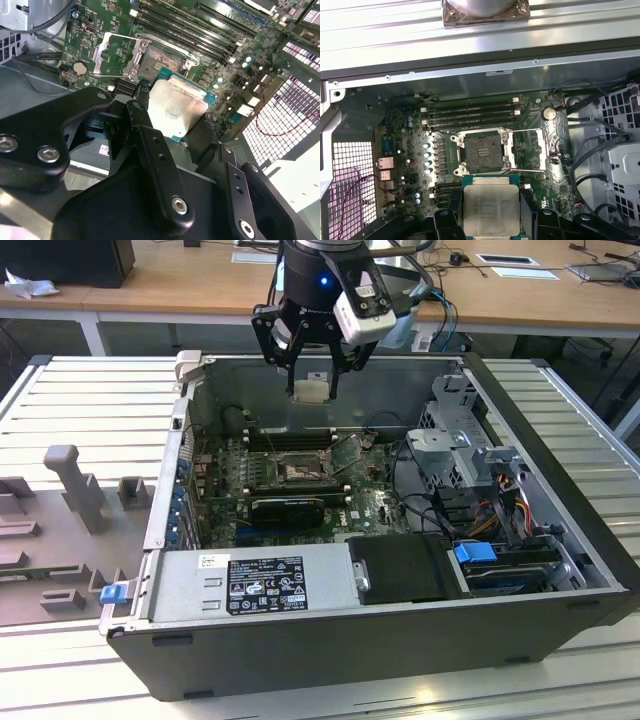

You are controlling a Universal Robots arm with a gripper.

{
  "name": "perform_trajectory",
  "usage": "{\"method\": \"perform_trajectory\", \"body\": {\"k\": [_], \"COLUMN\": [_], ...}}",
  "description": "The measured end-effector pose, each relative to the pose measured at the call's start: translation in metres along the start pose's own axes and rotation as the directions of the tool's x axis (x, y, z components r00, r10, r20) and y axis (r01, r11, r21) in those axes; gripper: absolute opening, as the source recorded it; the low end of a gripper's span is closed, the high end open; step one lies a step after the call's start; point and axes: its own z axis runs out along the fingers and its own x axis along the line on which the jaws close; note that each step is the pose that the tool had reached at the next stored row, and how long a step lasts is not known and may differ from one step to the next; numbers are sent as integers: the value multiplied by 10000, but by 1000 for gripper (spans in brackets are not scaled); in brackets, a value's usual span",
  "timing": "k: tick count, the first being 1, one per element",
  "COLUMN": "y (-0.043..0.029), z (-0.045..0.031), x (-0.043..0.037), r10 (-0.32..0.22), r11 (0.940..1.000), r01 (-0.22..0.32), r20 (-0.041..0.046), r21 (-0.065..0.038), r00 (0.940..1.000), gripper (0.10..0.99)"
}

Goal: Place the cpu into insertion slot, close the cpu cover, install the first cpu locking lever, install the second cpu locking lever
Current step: 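Place the cpu into insertion slot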

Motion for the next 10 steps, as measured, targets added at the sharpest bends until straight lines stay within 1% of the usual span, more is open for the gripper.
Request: {"method": "perform_trajectory", "body": {"k": [10], "y": [0], "z": [1], "x": [0], "r10": [371], "r11": [9993], "r01": [-371], "r20": [33], "r21": [-8], "r00": [9993], "gripper": [545]}}
